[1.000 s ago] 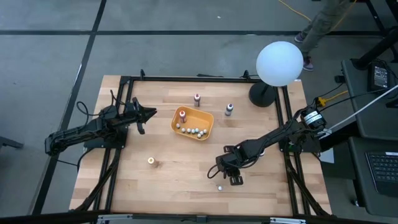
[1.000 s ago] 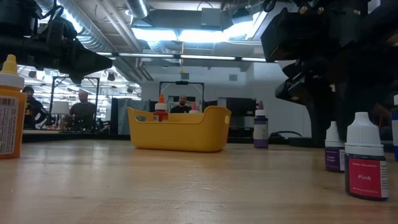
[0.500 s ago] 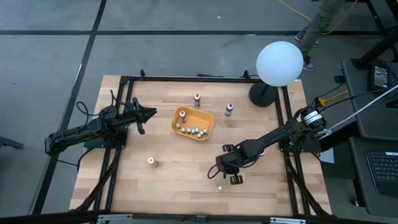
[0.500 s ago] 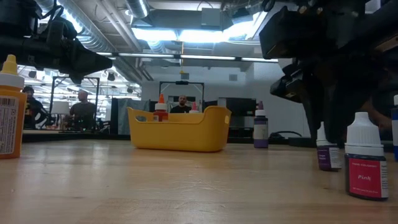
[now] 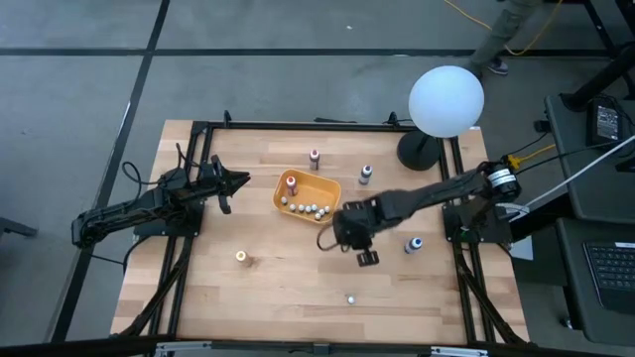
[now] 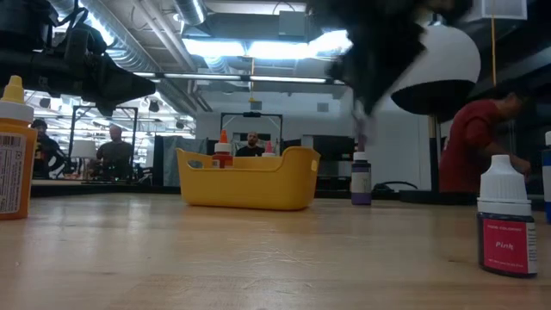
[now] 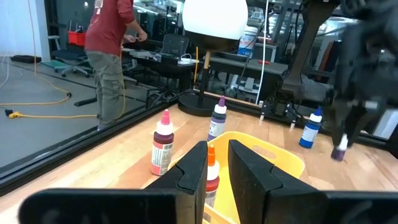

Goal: Pick & Place food coloring
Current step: Put the small purple food coloring bottle into the yellow bin

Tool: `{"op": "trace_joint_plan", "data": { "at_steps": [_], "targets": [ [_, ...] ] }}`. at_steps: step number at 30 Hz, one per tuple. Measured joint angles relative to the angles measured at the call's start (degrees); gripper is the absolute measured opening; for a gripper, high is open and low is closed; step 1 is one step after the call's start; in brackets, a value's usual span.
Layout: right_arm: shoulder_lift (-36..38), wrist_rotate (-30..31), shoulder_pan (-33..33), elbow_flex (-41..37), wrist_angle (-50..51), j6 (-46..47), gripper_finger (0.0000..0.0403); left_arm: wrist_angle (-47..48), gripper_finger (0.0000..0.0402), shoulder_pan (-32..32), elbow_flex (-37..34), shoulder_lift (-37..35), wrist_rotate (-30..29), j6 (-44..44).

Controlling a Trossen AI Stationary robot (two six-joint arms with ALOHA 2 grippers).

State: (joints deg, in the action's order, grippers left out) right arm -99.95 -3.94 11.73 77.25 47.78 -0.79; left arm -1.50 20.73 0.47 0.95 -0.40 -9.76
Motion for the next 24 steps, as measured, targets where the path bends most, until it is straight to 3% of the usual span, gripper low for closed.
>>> {"op": "trace_joint_plan", "data": {
  "at_steps": [11, 24],
  "targets": [
    [-0.42, -0.05, -11.83, 18.44, 4.06, -4.52, 0.0071, 0.04, 0.0061, 0.02, -0.02, 0.00, 0.00, 0.00],
    [-9.45, -0.20, -17.80, 27.82, 6.45, -0.86, 0.0073, 0.04, 0.0060, 0.01, -0.02, 0.00, 0.00, 0.00]
  ]
}}
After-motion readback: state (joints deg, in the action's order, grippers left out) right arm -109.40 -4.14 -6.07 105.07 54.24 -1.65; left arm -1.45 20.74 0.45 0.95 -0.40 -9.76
